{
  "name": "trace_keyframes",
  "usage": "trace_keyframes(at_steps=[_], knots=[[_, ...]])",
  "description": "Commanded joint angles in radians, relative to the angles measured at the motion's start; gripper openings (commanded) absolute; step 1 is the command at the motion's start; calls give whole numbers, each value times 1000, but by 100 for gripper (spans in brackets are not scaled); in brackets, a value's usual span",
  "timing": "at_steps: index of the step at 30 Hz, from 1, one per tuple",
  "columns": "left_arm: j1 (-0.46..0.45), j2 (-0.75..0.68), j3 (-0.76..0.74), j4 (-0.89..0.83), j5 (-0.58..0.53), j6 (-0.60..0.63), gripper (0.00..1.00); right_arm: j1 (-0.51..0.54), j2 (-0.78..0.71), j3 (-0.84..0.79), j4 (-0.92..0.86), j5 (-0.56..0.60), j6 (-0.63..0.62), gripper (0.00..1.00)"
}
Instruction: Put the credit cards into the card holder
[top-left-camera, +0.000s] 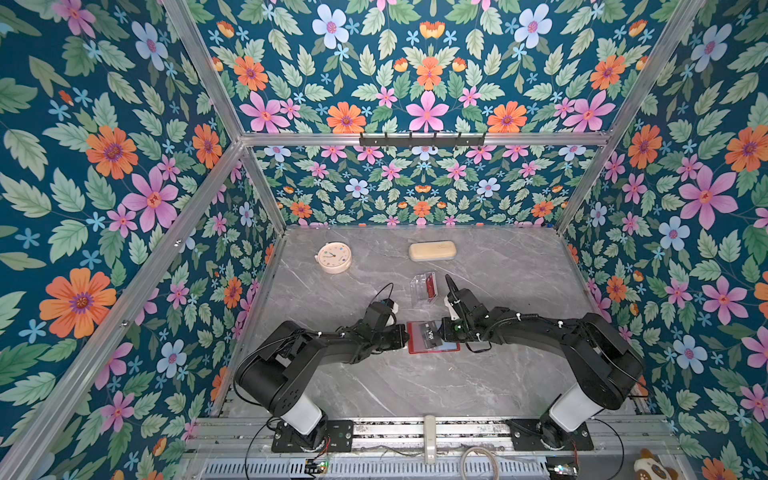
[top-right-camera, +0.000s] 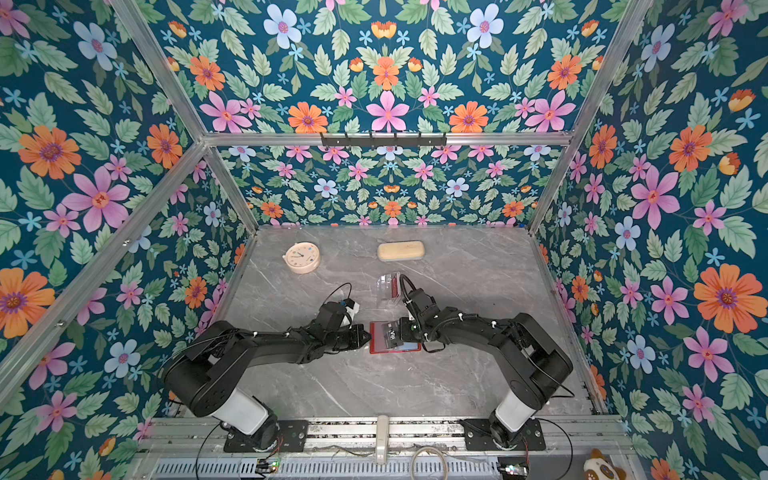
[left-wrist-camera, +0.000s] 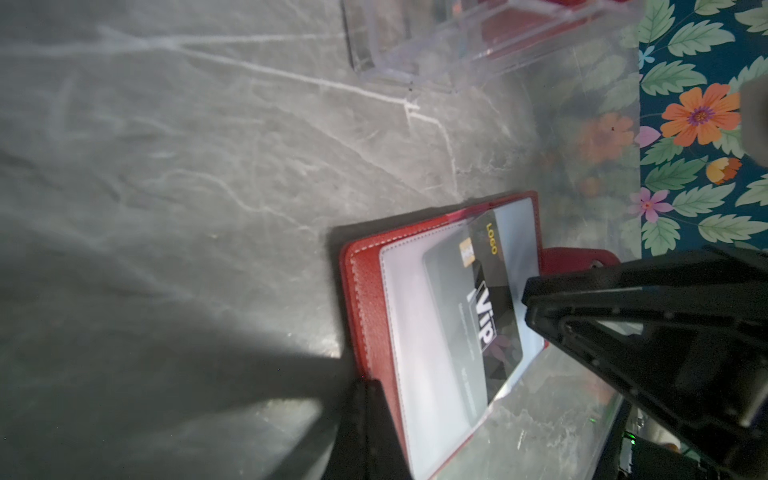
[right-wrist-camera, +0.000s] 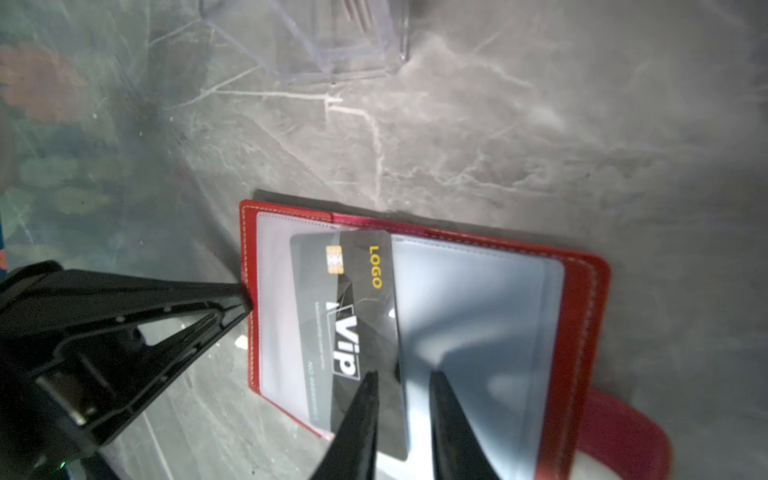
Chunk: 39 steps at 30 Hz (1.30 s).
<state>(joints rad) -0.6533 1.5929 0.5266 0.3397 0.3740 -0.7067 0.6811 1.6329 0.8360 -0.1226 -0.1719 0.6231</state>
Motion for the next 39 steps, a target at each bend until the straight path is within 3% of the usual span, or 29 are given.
trace_keyframes(at_steps=[1, 13, 18, 24, 30, 39], knots=[[0, 10, 1, -72, -13, 8, 0, 6, 9, 16, -49, 41, -13, 17], [-1, 14, 3, -76, -14, 7, 0, 27, 67, 61, -127, 92, -32, 5], [0, 11, 2, -78, -14, 8, 0, 44, 95, 92, -162, 109, -45, 12], [-1, 12, 3, -78, -14, 9, 0, 56, 105, 108, -179, 118, -54, 27], [0, 13, 3, -79, -14, 9, 0, 58, 91, 109, -183, 127, -54, 26], [0, 12, 6, -84, -17, 10, 0, 62, 73, 135, -179, 102, -59, 7]])
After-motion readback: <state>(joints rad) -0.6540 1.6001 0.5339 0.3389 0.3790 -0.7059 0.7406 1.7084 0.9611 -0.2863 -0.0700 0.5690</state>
